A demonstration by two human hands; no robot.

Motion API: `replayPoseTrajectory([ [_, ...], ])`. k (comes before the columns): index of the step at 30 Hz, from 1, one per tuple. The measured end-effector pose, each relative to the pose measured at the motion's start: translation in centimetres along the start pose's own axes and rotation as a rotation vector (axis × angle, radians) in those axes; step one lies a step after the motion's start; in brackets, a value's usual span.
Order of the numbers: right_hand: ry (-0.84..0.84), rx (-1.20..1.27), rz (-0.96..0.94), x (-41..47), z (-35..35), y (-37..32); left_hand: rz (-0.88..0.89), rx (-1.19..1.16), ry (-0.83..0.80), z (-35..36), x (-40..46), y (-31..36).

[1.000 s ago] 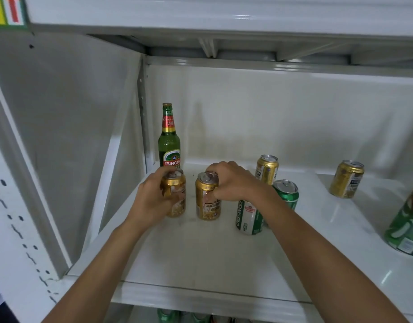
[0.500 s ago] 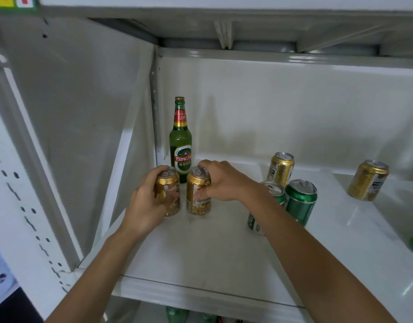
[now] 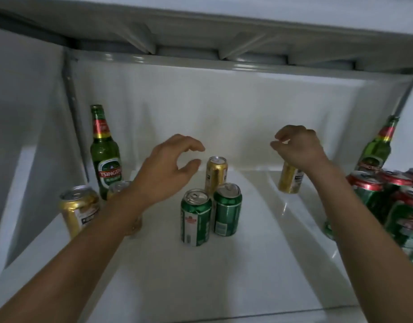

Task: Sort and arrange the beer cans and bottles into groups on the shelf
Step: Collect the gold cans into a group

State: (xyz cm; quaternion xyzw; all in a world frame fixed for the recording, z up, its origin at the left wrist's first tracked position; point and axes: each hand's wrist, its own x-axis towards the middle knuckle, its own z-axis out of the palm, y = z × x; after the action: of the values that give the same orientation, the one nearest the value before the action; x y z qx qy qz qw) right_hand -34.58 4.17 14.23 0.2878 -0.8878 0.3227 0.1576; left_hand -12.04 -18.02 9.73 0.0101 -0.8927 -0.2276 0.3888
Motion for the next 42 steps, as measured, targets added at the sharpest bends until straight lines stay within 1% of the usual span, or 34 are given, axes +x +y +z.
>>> replayPoseTrajectory([
  [2, -0.073, -0.121, 0.096, 1.8, -0.2, 3.3, -0.106, -0.033, -0.19, 3.2, 3.4, -1.0],
  [4, -0.178, -0.223, 0.158, 3.3, 0.1, 5.7, -0.189, -0.034, -0.34, 5.8, 6.1, -2.4],
  [6, -0.277, -0.317, 0.187, 4.5, 0.8, 7.3, -0.231, -0.015, -0.455, 7.7, 8.1, -3.6],
  [8, -0.331, -0.376, 0.208, 5.3, 1.7, 8.4, -0.228, 0.054, -0.551, 9.2, 9.5, -4.7],
  [10, -0.354, -0.386, 0.23, 5.7, 2.7, 9.2, -0.231, 0.128, -0.621, 10.7, 10.2, -5.7],
  [12, -0.377, -0.357, 0.268, 5.9, 3.9, 9.9, -0.249, 0.178, -0.642, 11.9, 10.4, -6.5],
  [14, -0.384, -0.269, 0.313, 6.0, 5.2, 10.8, -0.258, 0.217, -0.643, 12.6, 10.3, -7.1],
  [16, -0.326, -0.196, 0.317, 6.0, 6.4, 11.5, -0.257, 0.219, -0.624, 12.7, 10.1, -7.4],
  [19, -0.184, -0.188, 0.287, 6.0, 7.0, 11.9, -0.237, 0.174, -0.587, 12.3, 9.8, -7.5],
  [22, -0.118, -0.154, 0.266, 5.9, 6.8, 11.4, -0.218, 0.128, -0.531, 10.9, 9.1, -7.3],
  [24, -0.071, -0.103, 0.233, 5.3, 6.6, 10.6, -0.226, 0.088, -0.444, 9.3, 8.4, -6.7],
  [26, 0.021, -0.031, 0.157, 4.6, 6.2, 9.0, -0.226, 0.056, -0.333, 6.9, 7.6, -5.6],
  [29, 0.157, 0.091, 0.015, 3.2, 4.5, 4.5, -0.182, 0.017, -0.18, 2.5, 5.8, -3.8],
  [31, 0.191, 0.218, -0.059, 2.0, 2.9, 0.5, -0.167, -0.015, -0.103, -0.9, 4.2, -2.5],
  [35, 0.124, 0.465, -0.226, -2.1, 0.9, -7.3, -0.242, -0.104, 0.077, -7.4, -0.2, 0.2],
  [37, 0.053, 0.557, -0.307, -4.8, 1.1, -10.7, -0.269, -0.121, 0.135, -10.3, -3.0, 1.1],
  [40, -0.09, 0.585, -0.411, -8.6, 2.4, -14.5, -0.316, -0.109, 0.173, -13.5, -7.1, 1.4],
  [42, -0.173, 0.585, -0.464, -10.8, 3.7, -16.2, -0.353, -0.06, 0.173, -15.0, -9.5, 0.9],
])
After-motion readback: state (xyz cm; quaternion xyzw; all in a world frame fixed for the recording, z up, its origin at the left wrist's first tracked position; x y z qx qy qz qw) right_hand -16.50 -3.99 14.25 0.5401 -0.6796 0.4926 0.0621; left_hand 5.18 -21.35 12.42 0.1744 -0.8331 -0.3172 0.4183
